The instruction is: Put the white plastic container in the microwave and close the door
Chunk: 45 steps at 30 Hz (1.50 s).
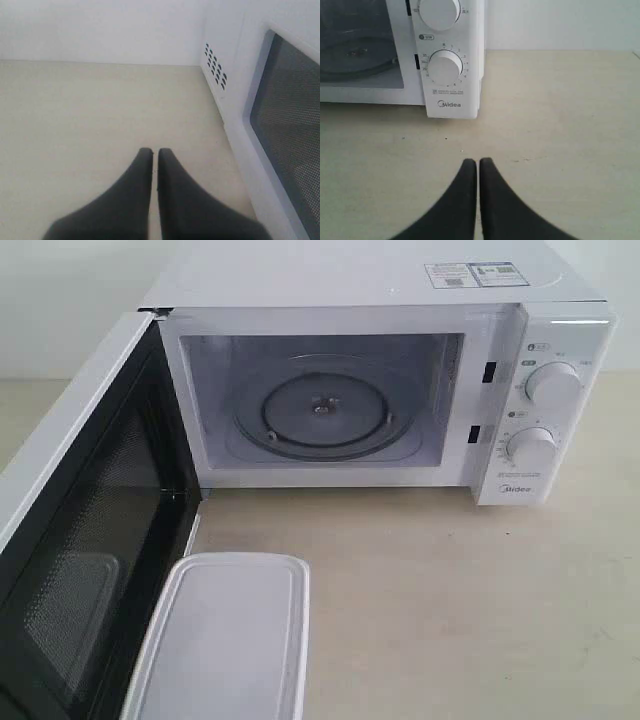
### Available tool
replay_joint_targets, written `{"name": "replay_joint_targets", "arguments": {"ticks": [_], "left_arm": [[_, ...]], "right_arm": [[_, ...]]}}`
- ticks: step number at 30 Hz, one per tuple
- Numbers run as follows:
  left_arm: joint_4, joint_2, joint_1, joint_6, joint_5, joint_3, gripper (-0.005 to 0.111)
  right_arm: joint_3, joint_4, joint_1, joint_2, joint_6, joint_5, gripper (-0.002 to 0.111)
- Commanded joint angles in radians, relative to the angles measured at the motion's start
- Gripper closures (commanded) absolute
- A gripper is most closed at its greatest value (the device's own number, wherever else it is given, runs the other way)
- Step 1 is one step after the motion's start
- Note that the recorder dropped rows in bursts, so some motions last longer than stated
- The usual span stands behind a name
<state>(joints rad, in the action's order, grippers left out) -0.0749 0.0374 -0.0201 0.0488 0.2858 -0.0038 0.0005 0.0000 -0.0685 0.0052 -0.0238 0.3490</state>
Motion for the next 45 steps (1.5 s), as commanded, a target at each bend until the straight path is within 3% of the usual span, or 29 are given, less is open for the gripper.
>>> {"name": "replay_joint_targets", "arguments": {"ticks": [1, 14, 17, 22, 25, 35, 45], "left_arm": [[-0.003, -0.007, 0.004, 0.006, -0.002, 0.004, 0.102], [-0.003, -0.007, 0.004, 0.006, -0.002, 0.004, 0.102], [-0.003, -0.007, 0.004, 0.006, -0.002, 0.004, 0.102], [-0.003, -0.007, 0.004, 0.006, -0.002, 0.004, 0.102], [-0.003, -0.007, 0.004, 0.006, -0.002, 0.004, 0.102], [-0.003, -0.007, 0.004, 0.006, -0.002, 0.004, 0.102], [-0.003, -0.007, 0.004, 0.006, -0.002, 0.004, 0.102]], "right_arm": [[-0.001, -0.034, -0.002, -0.005, -0.02, -0.14, 0.108], [-0.001, 0.015, -0.002, -0.005, -0.004, -0.527, 0.108], [-0.129, 0.086, -0.002, 0.032, -0.012, -0.369, 0.108], [-0.336, 0.01, -0.002, 0.271, -0.019, -0.029, 0.108], [-0.373, 0.014, -0.002, 0.392, -0.015, -0.054, 0.108], [-0.373, 0.045, -0.002, 0.427, -0.001, -0.18, 0.108], [-0.373, 0.047, -0.002, 0.687, -0.003, -0.117, 0.108]]}}
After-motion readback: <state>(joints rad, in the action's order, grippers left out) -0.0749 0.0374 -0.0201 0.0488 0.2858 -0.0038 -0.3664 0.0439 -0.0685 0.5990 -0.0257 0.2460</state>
